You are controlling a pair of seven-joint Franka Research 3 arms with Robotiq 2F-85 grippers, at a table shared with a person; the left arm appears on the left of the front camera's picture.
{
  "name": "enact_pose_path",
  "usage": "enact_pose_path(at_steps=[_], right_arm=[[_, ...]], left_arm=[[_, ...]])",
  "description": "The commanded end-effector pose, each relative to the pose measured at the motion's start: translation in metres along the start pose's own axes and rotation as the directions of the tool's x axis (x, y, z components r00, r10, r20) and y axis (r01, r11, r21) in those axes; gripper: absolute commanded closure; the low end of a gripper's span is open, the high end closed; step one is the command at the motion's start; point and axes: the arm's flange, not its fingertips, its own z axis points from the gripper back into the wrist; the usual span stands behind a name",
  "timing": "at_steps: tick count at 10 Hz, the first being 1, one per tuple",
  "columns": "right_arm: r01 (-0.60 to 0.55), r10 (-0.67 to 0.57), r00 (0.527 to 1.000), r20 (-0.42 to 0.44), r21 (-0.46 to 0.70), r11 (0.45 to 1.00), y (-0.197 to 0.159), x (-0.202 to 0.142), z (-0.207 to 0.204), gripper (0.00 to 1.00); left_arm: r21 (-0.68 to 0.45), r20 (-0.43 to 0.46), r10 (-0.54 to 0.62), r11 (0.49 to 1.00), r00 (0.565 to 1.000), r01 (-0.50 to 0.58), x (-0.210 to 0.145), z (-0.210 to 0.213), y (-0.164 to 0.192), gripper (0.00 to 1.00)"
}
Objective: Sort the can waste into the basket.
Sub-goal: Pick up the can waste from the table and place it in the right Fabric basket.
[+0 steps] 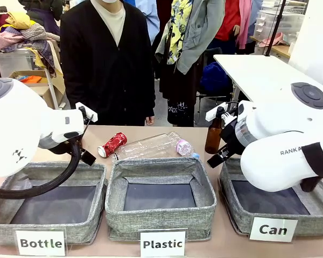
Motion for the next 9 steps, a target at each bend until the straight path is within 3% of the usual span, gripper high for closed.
enact_pose_path(at_steps=[1,5,6,7,9], right_arm=[[0.0,0.0,1.0,0.0,0.0,1.0,0.0,0.0,0.0,0.0],[-0.013,0.013,1.0,-0.008,0.044,0.999,-0.003,0.002,0.012,0.0],[0.046,-0.045,0.999,-0.013,0.101,0.994,-0.003,0.009,0.029,0.0],[0.138,-0.137,0.99,-0.02,0.202,0.97,-0.003,0.017,0.053,0.0],[0.324,-0.312,0.946,-0.09,0.342,0.882,-0.012,0.025,0.097,0.0]], left_arm=[[0.0,0.0,0.0,1.0,1.0,0.0,0.0,0.0,0.0,0.0],[0.0,0.0,0.0,1.0,1.0,0.0,0.0,0.0,0.0,0.0],[-0.164,0.018,-0.025,0.986,1.0,0.027,-0.002,0.019,0.001,0.0],[-0.269,0.0,0.03,0.963,1.0,-0.029,0.002,0.042,-0.009,0.0],[-0.477,-0.025,0.05,0.877,0.998,-0.055,0.0,0.084,-0.017,0.0]])
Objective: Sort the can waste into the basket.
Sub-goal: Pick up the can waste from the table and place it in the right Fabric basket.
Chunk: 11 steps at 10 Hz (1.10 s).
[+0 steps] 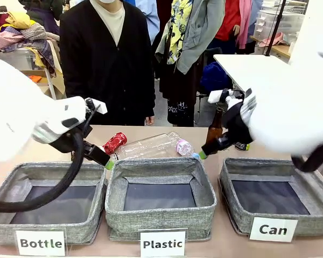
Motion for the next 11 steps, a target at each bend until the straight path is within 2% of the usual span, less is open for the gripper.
enact_pose_path(at_steps=[1,2,3,5,7,8,9,10,11], right_arm=[[0.119,-0.107,0.992,-0.062,0.239,0.964,-0.016,0.001,0.048,0.0],[0.125,-0.097,0.991,-0.094,0.368,0.921,-0.027,-0.008,0.067,0.0],[0.151,-0.109,0.988,-0.113,0.494,0.856,-0.044,-0.019,0.085,0.0],[0.305,-0.305,0.948,-0.093,0.54,0.785,-0.108,-0.051,0.114,0.0],[0.412,-0.47,0.881,-0.046,0.561,0.718,-0.167,-0.096,0.13,0.0],[0.457,-0.564,0.826,0.007,0.577,0.677,-0.196,-0.123,0.138,0.0],[0.501,-0.657,0.752,0.058,0.598,0.626,-0.222,-0.154,0.15,0.0],[0.527,-0.714,0.694,0.093,0.609,0.592,-0.237,-0.177,0.16,0.0],[0.548,-0.753,0.646,0.126,0.61,0.572,-0.246,-0.194,0.167,0.0]], left_arm=[[-0.154,-0.038,0.086,0.984,0.996,-0.091,-0.018,0.053,0.017,0.0],[-0.26,-0.038,0.122,0.957,0.992,-0.127,-0.029,0.074,0.019,0.0],[-0.349,-0.042,0.146,0.925,0.988,-0.151,-0.047,0.102,0.031,0.0],[-0.5,0.06,0.28,0.839,0.958,-0.214,-0.092,0.162,0.083,0.0],[-0.567,0.154,0.474,0.761,0.867,-0.315,-0.147,0.196,0.138,0.0],[-0.584,0.196,0.564,0.725,0.802,-0.366,-0.166,0.201,0.157,0.0],[-0.599,0.204,0.66,0.668,0.723,-0.442,-0.191,0.207,0.185,0.0],[-0.624,0.216,0.736,0.61,0.642,-0.489,-0.203,0.204,0.19,0.0],[-0.658,0.226,0.776,0.567,0.589,-0.495,-0.207,0.198,0.19,0.0]])
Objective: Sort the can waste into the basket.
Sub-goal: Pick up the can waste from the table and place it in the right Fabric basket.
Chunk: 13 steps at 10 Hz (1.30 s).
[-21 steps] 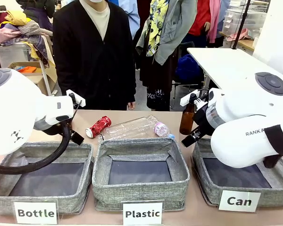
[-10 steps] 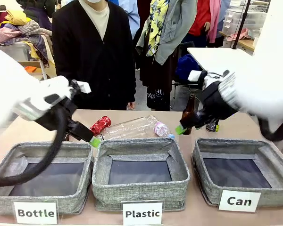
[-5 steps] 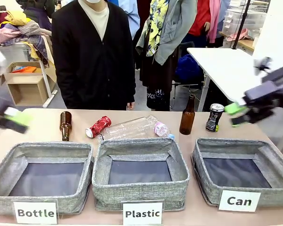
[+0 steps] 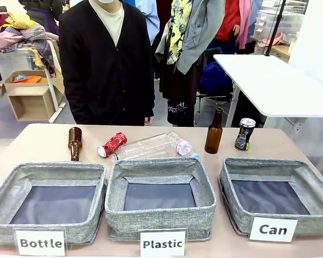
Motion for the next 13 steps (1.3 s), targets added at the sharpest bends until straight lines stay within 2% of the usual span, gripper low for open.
enact_pose_path(at_steps=[1,2,3,4,7,8,9,10,11,12,13], right_arm=[[0.022,-0.022,0.993,0.116,0.005,1.0,-0.009,-0.008,0.008,0.0],[0.069,-0.059,0.984,0.166,-0.057,0.996,-0.013,-0.01,0.014,0.0],[0.164,-0.103,0.959,0.264,-0.221,0.961,-0.014,-0.012,0.011,0.0],[0.059,-0.057,0.992,0.116,-0.017,0.998,-0.016,-0.001,0.03,0.0],[0.059,-0.057,0.992,0.116,-0.017,0.998,-0.016,-0.001,0.03,0.0],[0.076,-0.068,0.989,0.129,-0.062,0.995,-0.016,0.0,0.031,0.0],[0.052,-0.051,0.994,0.096,-0.007,0.999,-0.011,0.008,0.026,0.0],[-0.175,0.192,0.975,0.116,-0.137,0.975,-0.006,0.025,0.009,0.0],[-0.269,0.285,0.958,0.032,-0.243,0.932,-0.011,0.037,-0.012,0.0],[-0.357,0.37,0.929,-0.005,-0.276,0.892,-0.017,0.048,-0.031,0.0],[-0.478,0.494,0.869,-0.029,-0.307,0.823,-0.016,0.057,-0.049,0.0]], left_arm=[[-0.059,0.081,0.042,0.998,0.996,-0.037,-0.01,-0.04,-0.013,0.0],[-0.029,0.118,0.04,0.999,0.992,-0.037,-0.015,-0.055,-0.021,0.0],[-0.028,0.049,0.045,0.999,0.998,-0.044,0.007,-0.004,0.005,0.0],[-0.028,0.049,0.045,0.999,0.998,-0.044,0.007,-0.004,0.005,0.0],[-0.028,0.049,0.045,0.999,0.998,-0.044,0.007,-0.004,0.005,0.0],[-0.028,0.049,0.045,0.999,0.998,-0.044,0.007,-0.004,0.005,0.0],[-0.028,0.049,0.045,0.999,0.998,-0.044,0.007,-0.004,0.005,0.0],[-0.028,0.049,0.045,0.999,0.998,-0.044,0.007,-0.004,0.005,0.0],[-0.028,0.049,0.045,0.999,0.998,-0.044,0.007,-0.004,0.005,0.0],[-0.028,0.049,0.045,0.999,0.998,-0.044,0.007,-0.004,0.005,0.0],[-0.028,0.049,0.045,0.999,0.998,-0.044,0.007,-0.004,0.005,0.0]])
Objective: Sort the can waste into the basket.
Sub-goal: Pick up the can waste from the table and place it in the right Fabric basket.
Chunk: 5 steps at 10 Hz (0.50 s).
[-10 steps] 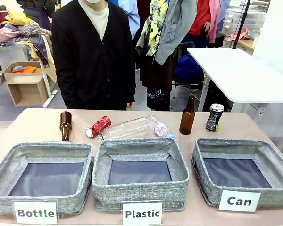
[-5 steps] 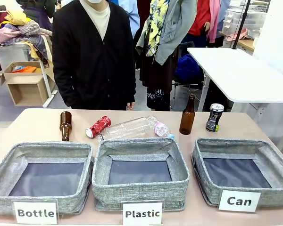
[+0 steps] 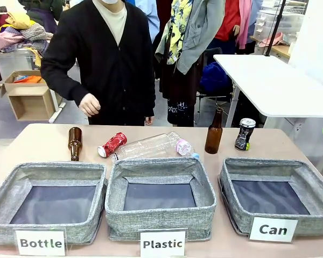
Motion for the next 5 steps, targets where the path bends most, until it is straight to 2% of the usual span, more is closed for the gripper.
enact_pose_path(at_steps=[1,2,3,4,5], right_arm=[[-0.288,0.293,0.951,0.096,-0.06,0.956,-0.007,0.019,-0.032,0.0],[-0.463,0.469,0.878,0.09,-0.081,0.883,0.004,0.025,-0.045,0.0],[-0.55,0.555,0.832,0.025,-0.101,0.829,0.006,0.024,-0.058,0.0],[-0.574,0.573,0.819,-0.036,-0.094,0.814,0.009,0.02,-0.077,0.0],[-0.568,0.566,0.823,-0.05,-0.053,0.821,0.014,0.018,-0.082,0.0]], left_arm=[[-0.009,-0.006,-0.024,1.0,1.0,0.024,0.0,0.003,0.001,0.0],[-0.009,-0.006,-0.024,1.0,1.0,0.024,0.0,0.003,0.001,0.0],[-0.009,-0.006,-0.024,1.0,1.0,0.024,0.0,0.003,0.001,0.0],[-0.009,-0.006,-0.024,1.0,1.0,0.024,0.0,0.003,0.001,0.0],[-0.009,-0.006,-0.024,1.0,1.0,0.024,0.0,0.003,0.001,0.0]])
